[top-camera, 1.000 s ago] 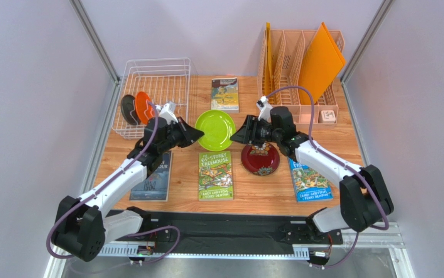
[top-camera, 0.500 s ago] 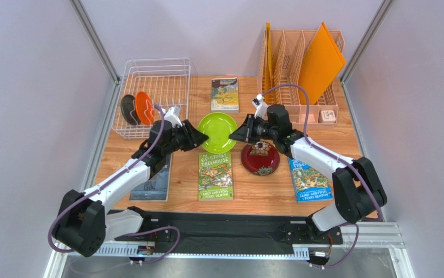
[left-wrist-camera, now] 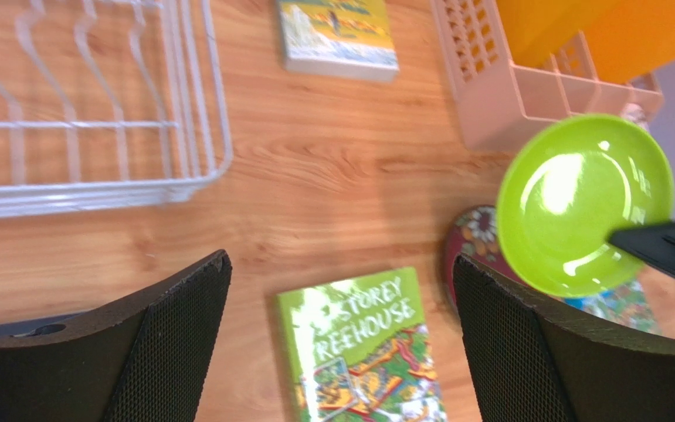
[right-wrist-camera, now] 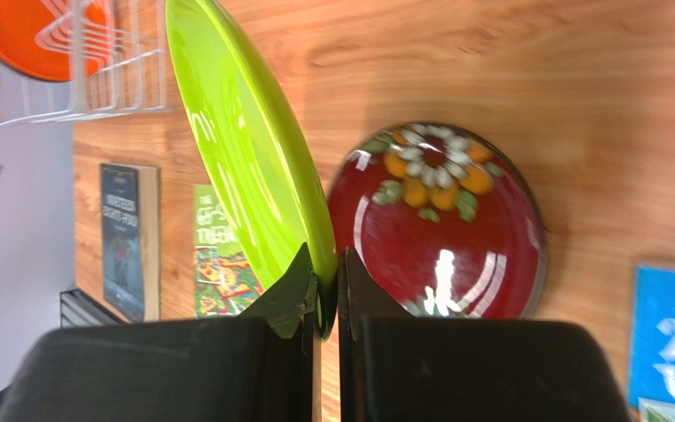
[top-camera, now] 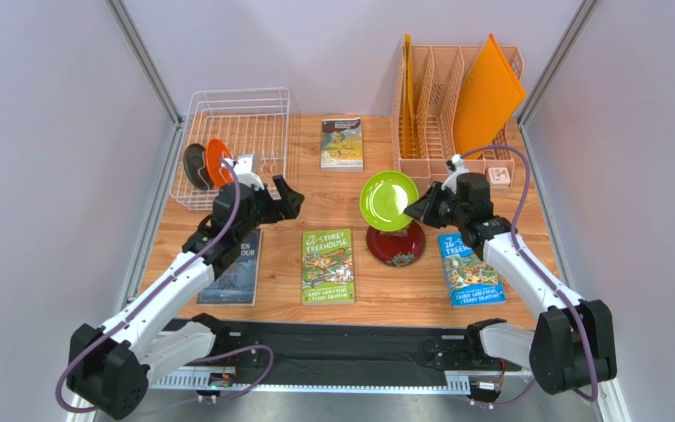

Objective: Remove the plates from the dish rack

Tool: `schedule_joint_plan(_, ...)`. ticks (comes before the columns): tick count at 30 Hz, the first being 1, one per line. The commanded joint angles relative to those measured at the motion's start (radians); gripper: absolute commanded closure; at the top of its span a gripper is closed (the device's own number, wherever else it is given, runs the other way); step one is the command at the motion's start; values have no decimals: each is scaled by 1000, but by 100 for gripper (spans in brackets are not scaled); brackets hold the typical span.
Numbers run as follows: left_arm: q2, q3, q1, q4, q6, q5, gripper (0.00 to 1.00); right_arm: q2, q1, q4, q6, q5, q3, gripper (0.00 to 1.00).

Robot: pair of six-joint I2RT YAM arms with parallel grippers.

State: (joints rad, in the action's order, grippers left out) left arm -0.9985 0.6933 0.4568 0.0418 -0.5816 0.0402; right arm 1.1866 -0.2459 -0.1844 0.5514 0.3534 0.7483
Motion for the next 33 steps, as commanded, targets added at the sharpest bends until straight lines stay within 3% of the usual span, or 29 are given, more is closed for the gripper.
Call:
schedule_joint_plan(1, 32, 72, 3, 70, 169, 205, 0, -64, 54, -58, -36, -8, -40, 100)
schedule_joint_plan(10, 11, 120, 3, 92, 321, 447, 0, -74, 62, -95, -42, -8, -60, 100)
schedule_joint_plan(16, 6, 118, 3, 75, 379, 530, 0, -84, 63, -96, -33, -16, -82, 100)
schedule_joint_plan(24, -41, 135, 2, 70, 390, 526, 0, -71, 65, -93, -34, -22, -93, 100)
schedule_joint_plan(33, -84, 150, -40, 81, 353, 397, 0, -47, 71, -89, -41, -24, -95, 100)
